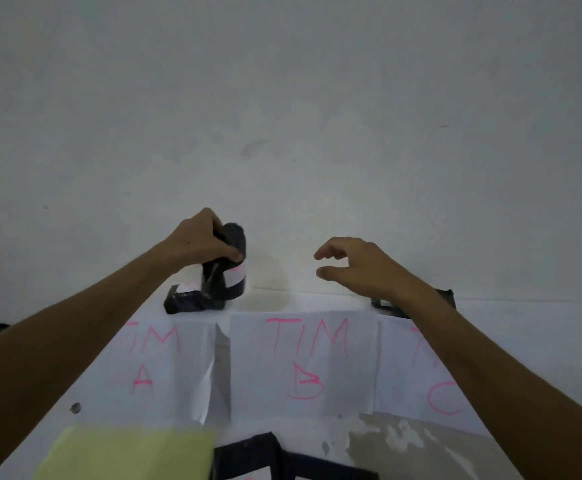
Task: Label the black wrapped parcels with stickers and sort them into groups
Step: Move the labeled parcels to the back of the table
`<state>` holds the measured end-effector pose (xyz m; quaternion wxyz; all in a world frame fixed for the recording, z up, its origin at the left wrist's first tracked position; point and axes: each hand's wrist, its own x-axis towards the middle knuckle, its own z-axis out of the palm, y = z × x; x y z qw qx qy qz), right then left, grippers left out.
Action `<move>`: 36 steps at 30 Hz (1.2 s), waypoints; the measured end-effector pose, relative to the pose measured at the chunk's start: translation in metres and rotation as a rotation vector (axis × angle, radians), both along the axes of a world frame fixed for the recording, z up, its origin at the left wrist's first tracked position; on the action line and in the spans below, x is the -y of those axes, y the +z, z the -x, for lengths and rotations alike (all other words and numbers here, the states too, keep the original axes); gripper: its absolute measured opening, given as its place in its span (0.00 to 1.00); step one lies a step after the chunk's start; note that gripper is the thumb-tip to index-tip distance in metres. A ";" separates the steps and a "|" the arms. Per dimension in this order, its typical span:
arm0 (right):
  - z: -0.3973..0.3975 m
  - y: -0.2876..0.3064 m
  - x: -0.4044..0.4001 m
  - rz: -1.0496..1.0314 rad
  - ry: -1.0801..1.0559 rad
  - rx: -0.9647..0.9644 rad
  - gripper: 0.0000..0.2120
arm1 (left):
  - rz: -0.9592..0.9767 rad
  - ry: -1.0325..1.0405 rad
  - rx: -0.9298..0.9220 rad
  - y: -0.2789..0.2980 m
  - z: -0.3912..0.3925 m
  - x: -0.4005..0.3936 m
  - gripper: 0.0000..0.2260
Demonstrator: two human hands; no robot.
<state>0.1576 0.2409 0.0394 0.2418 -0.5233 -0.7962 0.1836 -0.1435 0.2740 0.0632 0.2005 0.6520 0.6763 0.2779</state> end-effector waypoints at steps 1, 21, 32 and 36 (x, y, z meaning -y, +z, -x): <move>0.007 -0.001 0.003 -0.002 0.012 -0.012 0.13 | 0.028 0.003 -0.078 -0.007 0.012 0.001 0.29; 0.020 -0.013 0.076 0.033 0.002 -0.061 0.07 | 0.112 -0.045 -0.242 -0.060 0.076 0.035 0.31; 0.012 -0.014 0.103 -0.287 -0.100 0.058 0.08 | -0.362 -0.192 -0.261 -0.031 0.029 0.103 0.19; 0.007 -0.017 0.131 -0.272 -0.062 0.068 0.05 | -0.384 -0.437 -0.213 -0.031 -0.005 0.150 0.06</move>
